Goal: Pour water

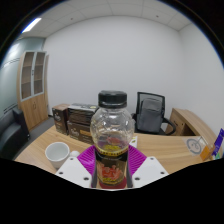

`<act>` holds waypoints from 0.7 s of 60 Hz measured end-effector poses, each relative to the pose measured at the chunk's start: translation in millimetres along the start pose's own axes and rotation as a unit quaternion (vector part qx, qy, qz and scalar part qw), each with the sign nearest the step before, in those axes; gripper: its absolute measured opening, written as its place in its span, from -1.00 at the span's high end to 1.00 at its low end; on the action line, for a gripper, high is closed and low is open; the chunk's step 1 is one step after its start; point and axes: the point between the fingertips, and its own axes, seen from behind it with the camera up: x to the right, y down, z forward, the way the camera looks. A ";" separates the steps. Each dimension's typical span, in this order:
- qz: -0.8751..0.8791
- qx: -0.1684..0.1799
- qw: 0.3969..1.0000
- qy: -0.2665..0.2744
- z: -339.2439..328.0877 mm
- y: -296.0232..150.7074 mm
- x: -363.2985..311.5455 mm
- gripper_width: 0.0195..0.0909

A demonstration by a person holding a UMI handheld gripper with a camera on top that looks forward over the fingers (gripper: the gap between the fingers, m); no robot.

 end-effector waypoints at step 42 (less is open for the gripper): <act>0.025 -0.062 0.997 0.033 -49.9 49.6 9.4 -0.86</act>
